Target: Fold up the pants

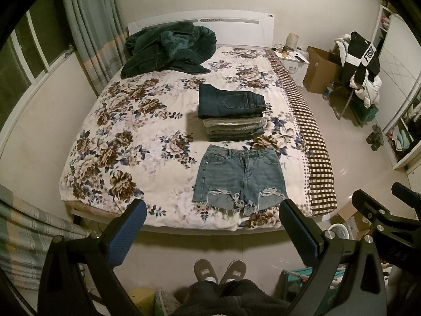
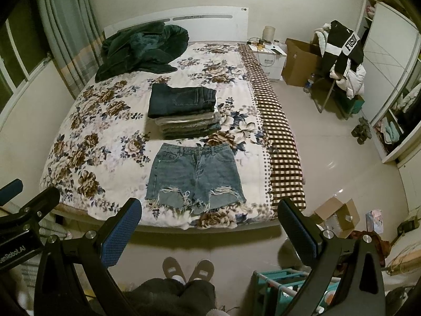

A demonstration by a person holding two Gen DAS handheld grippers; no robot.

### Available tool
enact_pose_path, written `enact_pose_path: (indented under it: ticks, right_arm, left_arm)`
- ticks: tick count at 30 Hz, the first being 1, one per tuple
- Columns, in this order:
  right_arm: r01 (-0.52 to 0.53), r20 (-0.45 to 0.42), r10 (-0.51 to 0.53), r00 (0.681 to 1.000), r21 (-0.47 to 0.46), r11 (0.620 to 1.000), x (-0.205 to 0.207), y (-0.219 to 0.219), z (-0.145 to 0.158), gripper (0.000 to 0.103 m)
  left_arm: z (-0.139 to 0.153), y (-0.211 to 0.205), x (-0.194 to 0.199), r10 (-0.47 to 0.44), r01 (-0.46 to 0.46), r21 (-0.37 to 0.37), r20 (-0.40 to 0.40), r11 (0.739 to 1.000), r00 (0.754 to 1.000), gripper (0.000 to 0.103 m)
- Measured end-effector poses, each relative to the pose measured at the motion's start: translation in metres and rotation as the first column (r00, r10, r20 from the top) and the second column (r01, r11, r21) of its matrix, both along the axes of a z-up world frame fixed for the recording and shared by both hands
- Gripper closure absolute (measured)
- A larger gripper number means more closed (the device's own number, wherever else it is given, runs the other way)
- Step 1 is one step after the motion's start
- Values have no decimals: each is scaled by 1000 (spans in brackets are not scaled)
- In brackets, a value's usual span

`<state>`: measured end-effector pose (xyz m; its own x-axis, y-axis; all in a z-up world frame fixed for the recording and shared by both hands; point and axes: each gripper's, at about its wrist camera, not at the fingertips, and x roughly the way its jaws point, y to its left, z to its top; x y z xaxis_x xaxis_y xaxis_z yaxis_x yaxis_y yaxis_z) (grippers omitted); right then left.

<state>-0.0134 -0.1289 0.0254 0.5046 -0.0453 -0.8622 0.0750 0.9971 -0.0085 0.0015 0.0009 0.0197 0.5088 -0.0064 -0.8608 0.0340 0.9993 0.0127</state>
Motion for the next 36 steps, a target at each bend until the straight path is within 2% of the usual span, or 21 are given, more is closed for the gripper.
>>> enact_pose_path:
  ticks: [22, 36]
  right_arm:
    - [-7, 1, 7, 1000, 0, 1000, -3, 2, 4, 0]
    - [-8, 0, 8, 1000, -1, 1000, -4, 4, 3, 0]
  left_arm:
    - [13, 3, -5, 4, -4, -1, 8, 1000, 1000, 0]
    - [10, 3, -8, 3, -3, -1, 13, 1000, 1000, 0]
